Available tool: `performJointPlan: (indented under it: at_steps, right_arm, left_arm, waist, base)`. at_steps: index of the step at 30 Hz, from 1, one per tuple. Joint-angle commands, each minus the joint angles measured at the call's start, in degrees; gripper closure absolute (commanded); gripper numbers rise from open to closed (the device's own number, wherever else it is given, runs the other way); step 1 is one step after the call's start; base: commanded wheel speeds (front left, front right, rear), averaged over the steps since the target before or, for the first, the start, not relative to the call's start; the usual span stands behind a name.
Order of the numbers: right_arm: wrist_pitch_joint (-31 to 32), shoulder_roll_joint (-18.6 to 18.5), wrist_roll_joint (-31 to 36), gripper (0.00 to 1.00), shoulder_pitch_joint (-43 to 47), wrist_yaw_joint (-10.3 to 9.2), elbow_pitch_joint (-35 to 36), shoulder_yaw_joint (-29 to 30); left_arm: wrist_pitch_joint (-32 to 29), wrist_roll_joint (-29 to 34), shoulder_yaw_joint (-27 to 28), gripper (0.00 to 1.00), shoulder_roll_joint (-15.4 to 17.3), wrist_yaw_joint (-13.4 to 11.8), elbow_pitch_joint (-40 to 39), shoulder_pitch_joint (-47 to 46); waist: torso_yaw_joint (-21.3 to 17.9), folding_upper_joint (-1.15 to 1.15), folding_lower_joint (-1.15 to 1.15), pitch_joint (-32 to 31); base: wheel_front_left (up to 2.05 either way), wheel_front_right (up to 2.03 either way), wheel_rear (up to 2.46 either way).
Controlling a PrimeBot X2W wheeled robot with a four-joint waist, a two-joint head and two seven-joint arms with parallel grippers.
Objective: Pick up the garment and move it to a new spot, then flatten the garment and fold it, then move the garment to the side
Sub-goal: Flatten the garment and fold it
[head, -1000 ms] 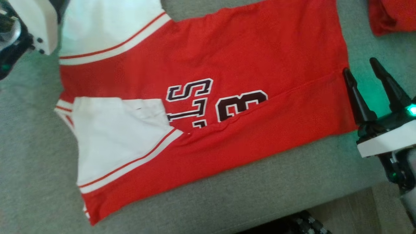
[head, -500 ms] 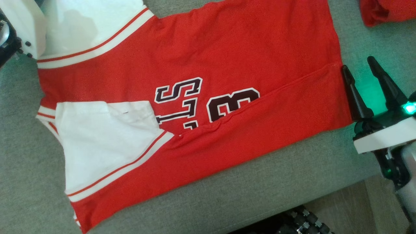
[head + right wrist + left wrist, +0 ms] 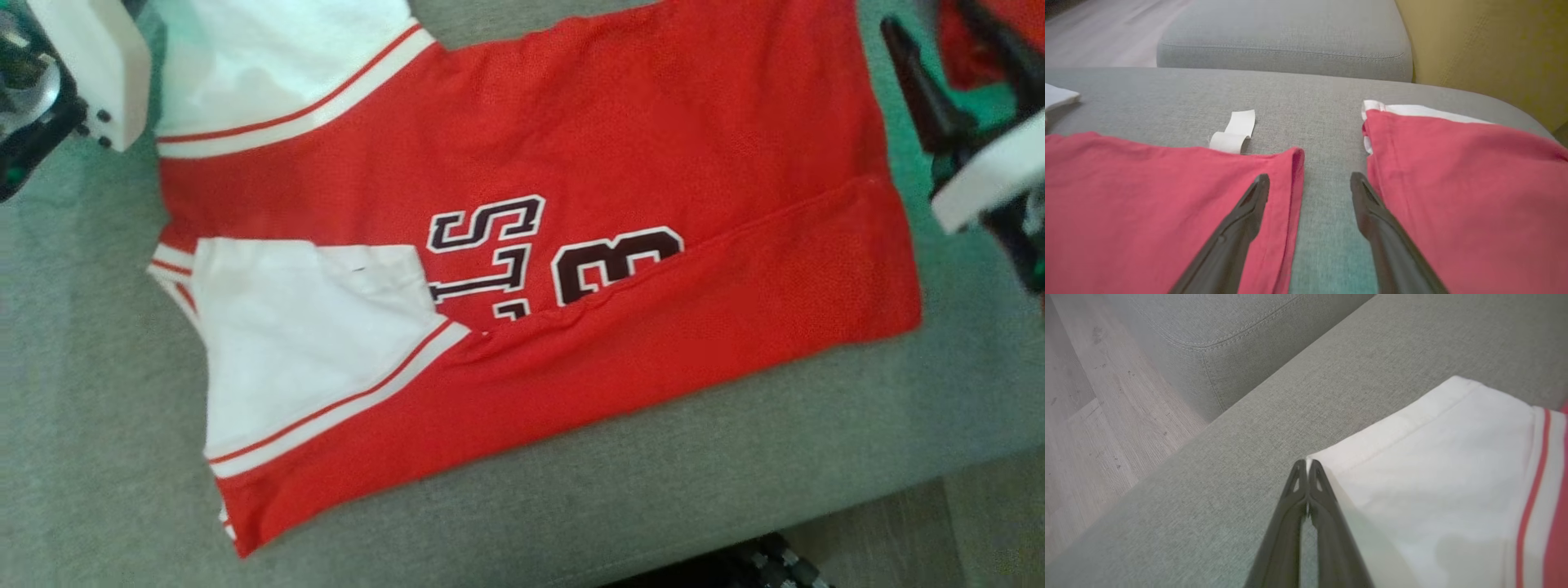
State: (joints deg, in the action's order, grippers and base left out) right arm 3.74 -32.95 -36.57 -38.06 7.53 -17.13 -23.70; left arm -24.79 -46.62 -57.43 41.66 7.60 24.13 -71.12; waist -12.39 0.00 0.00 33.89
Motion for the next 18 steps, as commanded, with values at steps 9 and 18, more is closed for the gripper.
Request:
performJointPlan:
  at_steps: [9, 18]
  right_arm:
    - [8.64, -1.42, -2.43, 0.00, -10.48, -0.04, -9.84, -6.18]
    - [8.97, -1.27, -5.62, 0.23, -16.23, -0.04, -17.35, -13.12]
  left_arm:
    - [2.72, -1.36, -1.97, 1.00, 1.40, -0.11, -1.31, -5.24]
    - [4.47, -2.61, -5.36, 1.00, 1.59, -0.11, -0.38, -6.71]
  waist:
    - [3.57, 0.00, 0.00, -0.09]
    - [4.82, 0.00, 0.00, -0.30]
  base:
    - [0.00, 0.00, 0.00]
    - [0.00, 0.00, 0.00]
